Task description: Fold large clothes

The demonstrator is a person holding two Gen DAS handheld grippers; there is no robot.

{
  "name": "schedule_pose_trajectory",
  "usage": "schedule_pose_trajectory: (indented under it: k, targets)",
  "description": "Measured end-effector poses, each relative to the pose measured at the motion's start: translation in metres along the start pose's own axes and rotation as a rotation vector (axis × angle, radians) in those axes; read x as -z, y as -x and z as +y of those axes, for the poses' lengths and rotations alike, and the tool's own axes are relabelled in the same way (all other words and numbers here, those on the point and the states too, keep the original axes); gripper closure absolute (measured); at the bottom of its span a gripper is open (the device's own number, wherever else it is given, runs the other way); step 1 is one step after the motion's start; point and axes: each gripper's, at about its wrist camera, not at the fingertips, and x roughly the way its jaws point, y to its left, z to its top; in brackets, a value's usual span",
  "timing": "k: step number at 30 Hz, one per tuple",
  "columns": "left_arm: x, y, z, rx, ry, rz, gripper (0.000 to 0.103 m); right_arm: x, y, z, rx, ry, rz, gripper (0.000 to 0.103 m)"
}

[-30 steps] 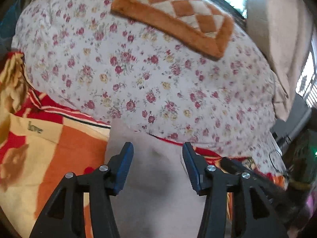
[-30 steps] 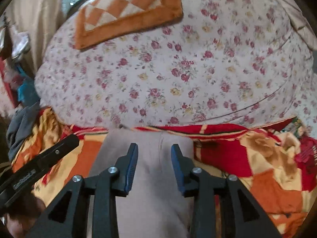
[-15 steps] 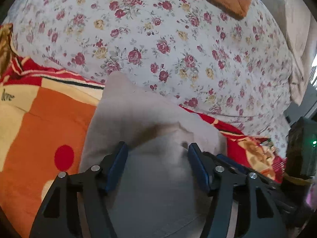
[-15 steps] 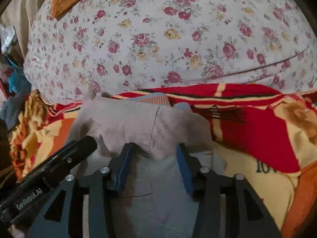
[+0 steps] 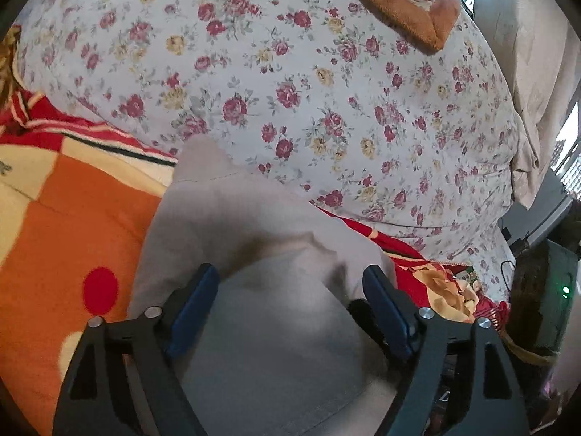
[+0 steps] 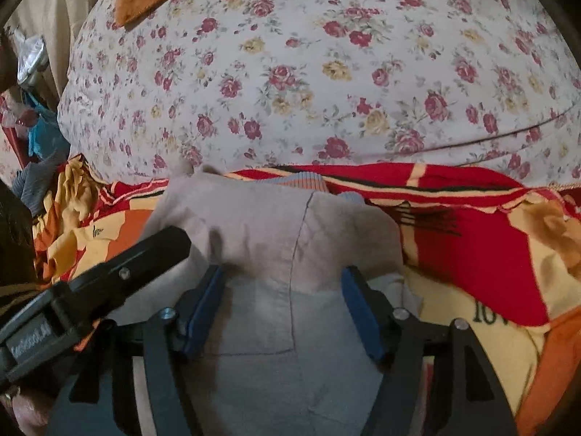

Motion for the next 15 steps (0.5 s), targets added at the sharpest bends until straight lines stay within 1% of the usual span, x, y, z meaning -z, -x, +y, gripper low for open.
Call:
schedule_pose_trajectory:
  k: [1,3,4,5,7,8,9,10,11,12,13,14,15]
  targets:
    - [-0.001,0.008,0.000,-0.010,-0.004,0.000,0.032,0.002,0.009,0.000,0.013,-0.001,-0.009,0.041]
    - [0.002,0.033,-0.002,-0.048,-0.007,-0.005,0.033,0.012,0.036,0.000,0.039,-0.006,-0.031,0.042]
    - [0.005,0.044,-0.004,-0.069,-0.020,-0.004,0.033,0.017,0.051,0.002,0.048,0.012,-0.045,0.044]
    - [0.011,0.056,-0.008,-0.085,-0.049,0.003,0.033,0.025,0.071,0.008,0.077,0.063,-0.073,0.046]
    - [0.030,0.081,-0.016,-0.101,-0.110,0.014,0.033,0.036,0.095,0.019,0.112,0.129,-0.110,0.048]
    - [0.041,0.087,-0.018,-0.120,-0.124,0.026,0.033,0.047,0.107,0.024,0.098,0.155,-0.112,0.049]
    - [0.054,0.088,-0.018,-0.141,-0.129,0.066,0.033,0.056,0.113,0.026,0.078,0.165,-0.091,0.050]
    - [0.070,0.080,-0.016,-0.152,-0.142,0.136,0.033,0.067,0.112,0.026,0.071,0.172,-0.059,0.050]
    - [0.078,0.074,-0.014,-0.167,-0.151,0.165,0.033,0.079,0.107,0.025,0.083,0.180,-0.012,0.050]
    - [0.086,0.070,-0.013,-0.198,-0.179,0.172,0.033,0.088,0.102,0.023,0.099,0.187,0.030,0.050]
    - [0.088,0.072,-0.015,-0.214,-0.212,0.162,0.033,0.096,0.099,0.021,0.104,0.185,0.058,0.050]
    - [0.087,0.078,-0.016,-0.212,-0.210,0.151,0.033,0.101,0.106,0.018,0.101,0.169,0.043,0.051]
    - [0.087,0.089,-0.014,-0.199,-0.177,0.133,0.033,0.105,0.119,0.018,0.104,0.154,0.017,0.051]
